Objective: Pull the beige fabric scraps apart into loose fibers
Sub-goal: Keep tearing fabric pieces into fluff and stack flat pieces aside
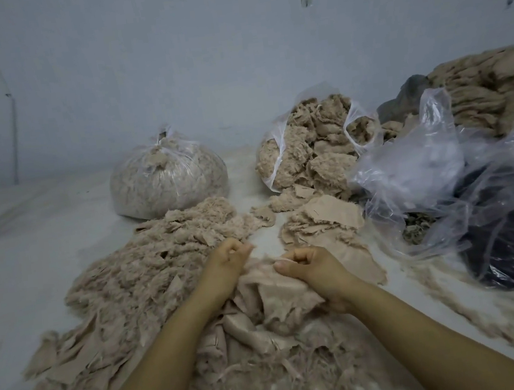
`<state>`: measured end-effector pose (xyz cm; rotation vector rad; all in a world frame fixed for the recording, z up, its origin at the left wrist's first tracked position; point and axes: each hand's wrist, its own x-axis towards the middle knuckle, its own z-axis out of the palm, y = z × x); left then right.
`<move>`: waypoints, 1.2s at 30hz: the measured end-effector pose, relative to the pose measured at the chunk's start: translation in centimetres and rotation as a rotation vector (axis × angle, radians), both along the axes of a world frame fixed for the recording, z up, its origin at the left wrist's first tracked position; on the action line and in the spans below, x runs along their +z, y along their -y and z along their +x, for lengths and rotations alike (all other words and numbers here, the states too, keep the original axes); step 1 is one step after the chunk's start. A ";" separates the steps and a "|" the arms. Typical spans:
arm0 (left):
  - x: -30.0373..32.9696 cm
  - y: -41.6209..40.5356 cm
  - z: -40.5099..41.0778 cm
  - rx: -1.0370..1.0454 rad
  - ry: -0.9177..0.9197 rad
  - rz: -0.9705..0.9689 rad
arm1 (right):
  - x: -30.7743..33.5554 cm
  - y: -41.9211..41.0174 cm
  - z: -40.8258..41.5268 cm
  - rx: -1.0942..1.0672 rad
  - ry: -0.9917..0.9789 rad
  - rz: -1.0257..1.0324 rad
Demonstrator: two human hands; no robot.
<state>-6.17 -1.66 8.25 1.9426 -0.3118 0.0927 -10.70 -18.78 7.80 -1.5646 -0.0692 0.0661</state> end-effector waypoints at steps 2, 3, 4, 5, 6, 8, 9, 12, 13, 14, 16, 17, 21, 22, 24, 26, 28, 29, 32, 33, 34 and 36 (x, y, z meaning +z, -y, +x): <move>0.1 -0.8 0.7 0.132 0.033 0.000 | -0.1 0.8 -0.1 -0.018 -0.026 0.029; 0.1 -1.3 0.9 0.174 0.049 0.012 | -0.1 1.3 -0.1 -0.042 -0.032 0.056; 0.1 -1.7 1.0 0.192 0.064 0.048 | 0.1 1.8 -0.1 -0.063 -0.031 0.077; 0.1 -2.0 1.0 0.183 0.075 0.123 | 0.2 2.2 -0.1 -0.073 -0.026 0.090; 0.1 -2.1 0.9 0.159 0.097 0.246 | 0.4 2.4 0.0 -0.072 -0.020 0.094; 0.2 -1.2 0.3 0.117 0.201 0.455 | 0.6 2.4 0.1 -0.040 -0.004 0.091; 0.3 -0.4 0.0 0.102 0.264 0.446 | 0.6 2.1 0.2 -0.015 0.007 0.093; 1.1 2.0 -1.2 -0.022 0.104 0.106 | 0.6 1.0 0.3 0.026 0.030 0.153; 1.1 2.6 -1.5 -0.089 -0.011 -0.007 | 0.6 0.8 0.3 0.016 0.036 0.169; 1.0 2.9 -1.8 -0.119 -0.075 -0.089 | 0.6 0.7 0.3 -0.005 0.048 0.152; 0.9 2.9 -1.8 -0.053 -0.115 -0.229 | 0.4 0.9 0.1 -0.046 0.069 0.069; 0.9 2.6 -1.7 -0.006 -0.134 -0.303 | 0.2 1.2 0.0 -0.054 0.060 0.048; 0.9 1.1 -1.1 0.071 -0.235 -0.438 | -0.6 3.1 -0.5 -0.073 0.008 -0.046; 1.0 0.9 -1.1 0.081 -0.251 -0.446 | -0.7 3.5 -0.6 -0.078 0.003 -0.063; 1.1 0.8 -1.0 0.102 -0.258 -0.480 | -1.1 4.1 -0.7 -0.089 -0.011 -0.074; 1.4 0.7 -0.7 0.134 -0.273 -0.552 | -1.3 4.7 -0.8 -0.061 -0.042 -0.110; 1.8 0.3 -0.6 0.150 -0.269 -0.572 | -1.2 5.4 -1.2 0.050 -0.088 -0.218; 2.0 0.1 -0.5 0.142 -0.262 -0.568 | -1.0 5.8 -1.5 0.129 -0.121 -0.294; 2.4 0.0 -0.7 0.055 -0.275 -0.578 | -0.2 6.2 -2.1 0.302 -0.170 -0.454; 2.5 0.2 -0.8 0.017 -0.297 -0.587 | 0.1 5.9 -2.0 0.284 -0.153 -0.463; 2.6 0.4 -1.0 -0.017 -0.322 -0.589 | 0.3 5.4 -2.0 0.221 -0.128 -0.460; 2.8 0.9 -1.2 -0.045 -0.350 -0.580 | 0.5 4.3 -1.5 0.113 -0.127 -0.361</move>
